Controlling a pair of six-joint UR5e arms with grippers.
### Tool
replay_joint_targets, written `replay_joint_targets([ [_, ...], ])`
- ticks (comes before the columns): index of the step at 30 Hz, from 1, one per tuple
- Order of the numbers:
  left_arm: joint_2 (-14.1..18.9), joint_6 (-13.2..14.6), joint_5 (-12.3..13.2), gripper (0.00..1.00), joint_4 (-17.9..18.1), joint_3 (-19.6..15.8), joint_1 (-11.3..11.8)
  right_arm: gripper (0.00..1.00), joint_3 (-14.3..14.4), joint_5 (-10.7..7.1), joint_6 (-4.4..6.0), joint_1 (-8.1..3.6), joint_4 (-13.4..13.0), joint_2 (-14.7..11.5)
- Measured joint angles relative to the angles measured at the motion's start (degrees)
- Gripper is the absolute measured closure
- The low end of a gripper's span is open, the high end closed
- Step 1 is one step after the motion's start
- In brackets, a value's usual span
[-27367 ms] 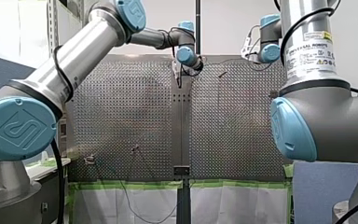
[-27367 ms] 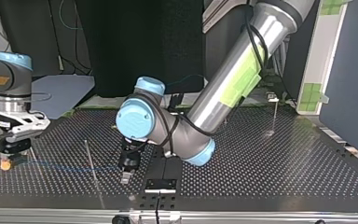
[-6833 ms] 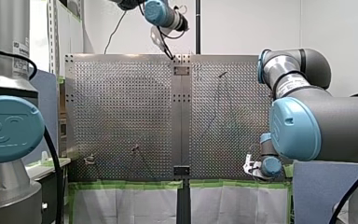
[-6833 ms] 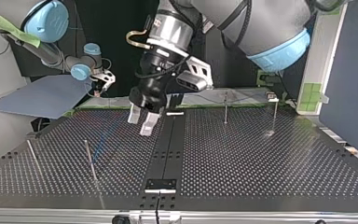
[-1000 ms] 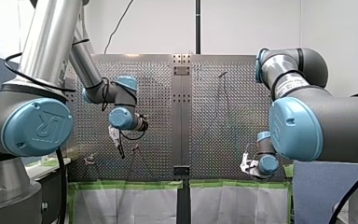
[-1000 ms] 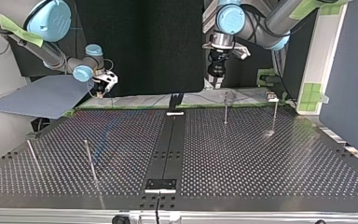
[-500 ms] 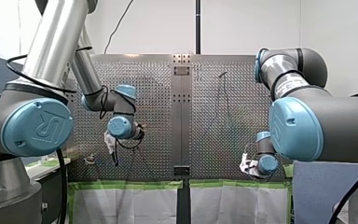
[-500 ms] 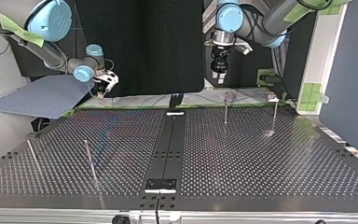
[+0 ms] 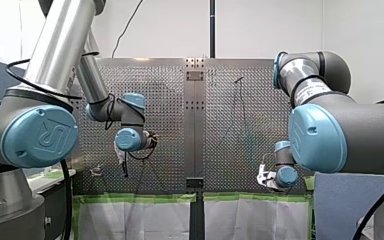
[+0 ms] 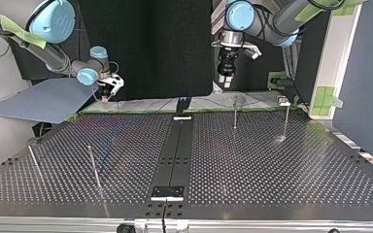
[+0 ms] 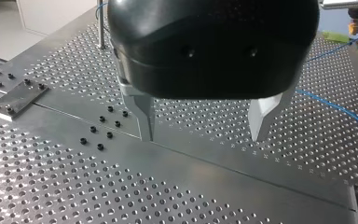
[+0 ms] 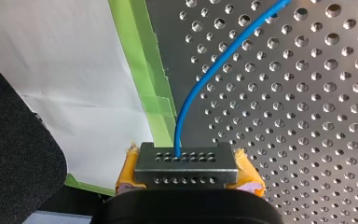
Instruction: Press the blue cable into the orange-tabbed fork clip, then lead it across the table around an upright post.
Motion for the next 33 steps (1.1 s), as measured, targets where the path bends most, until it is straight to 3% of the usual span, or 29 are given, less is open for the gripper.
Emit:
replay_joint_targets([
  [18, 0.02, 4.32, -1.10, 0.00, 0.22, -1.20, 0.18, 1.00, -0.04, -0.84, 0.14, 0.10, 0.16, -0.08],
  [33, 0.04, 4.72, -1.18, 0.00, -0.04, -1.20, 0.07, 1.00, -0.04, -0.88, 0.18, 0.28, 0.27, -0.10],
])
